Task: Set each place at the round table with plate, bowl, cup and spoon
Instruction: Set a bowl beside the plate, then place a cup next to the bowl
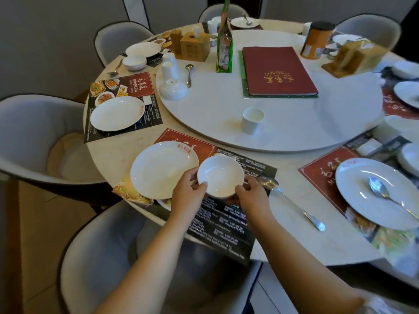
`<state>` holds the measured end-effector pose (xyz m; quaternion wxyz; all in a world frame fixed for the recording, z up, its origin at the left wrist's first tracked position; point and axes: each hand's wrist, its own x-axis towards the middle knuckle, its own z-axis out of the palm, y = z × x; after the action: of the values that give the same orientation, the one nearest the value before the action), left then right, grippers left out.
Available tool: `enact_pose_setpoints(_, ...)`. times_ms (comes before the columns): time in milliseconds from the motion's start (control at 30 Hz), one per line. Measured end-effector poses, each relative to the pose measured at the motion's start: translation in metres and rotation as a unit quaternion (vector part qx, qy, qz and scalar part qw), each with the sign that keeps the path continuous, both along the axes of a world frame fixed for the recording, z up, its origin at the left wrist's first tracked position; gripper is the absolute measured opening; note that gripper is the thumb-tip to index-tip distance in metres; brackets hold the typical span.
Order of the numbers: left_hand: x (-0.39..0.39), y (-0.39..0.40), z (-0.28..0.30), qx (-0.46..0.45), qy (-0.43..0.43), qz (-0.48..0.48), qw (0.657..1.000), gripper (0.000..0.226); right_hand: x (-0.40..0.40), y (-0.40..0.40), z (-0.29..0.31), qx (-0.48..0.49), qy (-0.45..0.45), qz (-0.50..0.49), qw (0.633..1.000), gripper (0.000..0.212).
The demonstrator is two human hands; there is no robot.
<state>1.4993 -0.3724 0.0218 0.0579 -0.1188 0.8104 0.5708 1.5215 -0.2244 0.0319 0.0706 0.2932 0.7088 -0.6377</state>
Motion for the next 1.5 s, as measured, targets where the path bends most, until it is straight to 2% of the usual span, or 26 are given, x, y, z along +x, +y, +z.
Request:
enact_pose_setpoints(133,0.019,-0.007,-0.012,0.022,-0.024,0.004,0.999,0.043,0.024,-0.004,-0.005,-0.03,-0.007,0.007,0.999,0.048)
enact_pose_setpoints(433,0.033,-0.01,-0.021,-0.001,-0.041,-0.002,0.999,0.05,0.037,-0.01,-0.017,-0.031,-0.026,0.012,0.999,0.052)
enact_pose_setpoints(633,0.036,-0.01,-0.019,-0.102,-0.012,-0.046,0.994,0.052,0.035,-0.006,-0.017,-0.052,-0.031,0.023,0.998,0.051)
enact_pose_setpoints(733,0.035,-0.011,-0.017,-0.137,0.036,-0.047,0.989,0.053,0.031,0.003,-0.013,0.025,-0.049,0.072,0.996,0.047)
enact_pose_setpoints(833,0.026,-0.004,0.0,-0.145,0.089,-0.025,0.985,0.044,0.016,0.019,-0.007,0.152,-0.004,0.066,0.986,0.037)
enact_pose_setpoints(967,-0.011,0.021,0.024,-0.098,0.107,-0.058,0.988,0.024,-0.024,0.048,0.005,0.182,0.064,0.01,0.981,0.021)
enact_pose_setpoints(1100,-0.067,0.058,0.032,-0.009,0.083,-0.057,0.995,0.019,-0.077,0.074,0.01,0.208,0.112,0.01,0.972,0.034)
enact_pose_setpoints(1333,-0.163,0.107,0.019,0.039,0.016,-0.04,0.998,0.037,-0.165,0.105,0.001,0.212,0.108,0.062,0.969,0.086)
enact_pose_setpoints(1400,-0.18,0.117,0.015,0.051,0.013,-0.025,0.998,0.04,-0.182,0.109,-0.004,0.214,0.108,0.088,0.967,0.092)
enact_pose_setpoints(1500,-0.193,0.128,0.011,0.106,-0.013,-0.026,0.994,0.041,-0.195,0.113,-0.008,0.19,0.125,0.092,0.969,0.087)
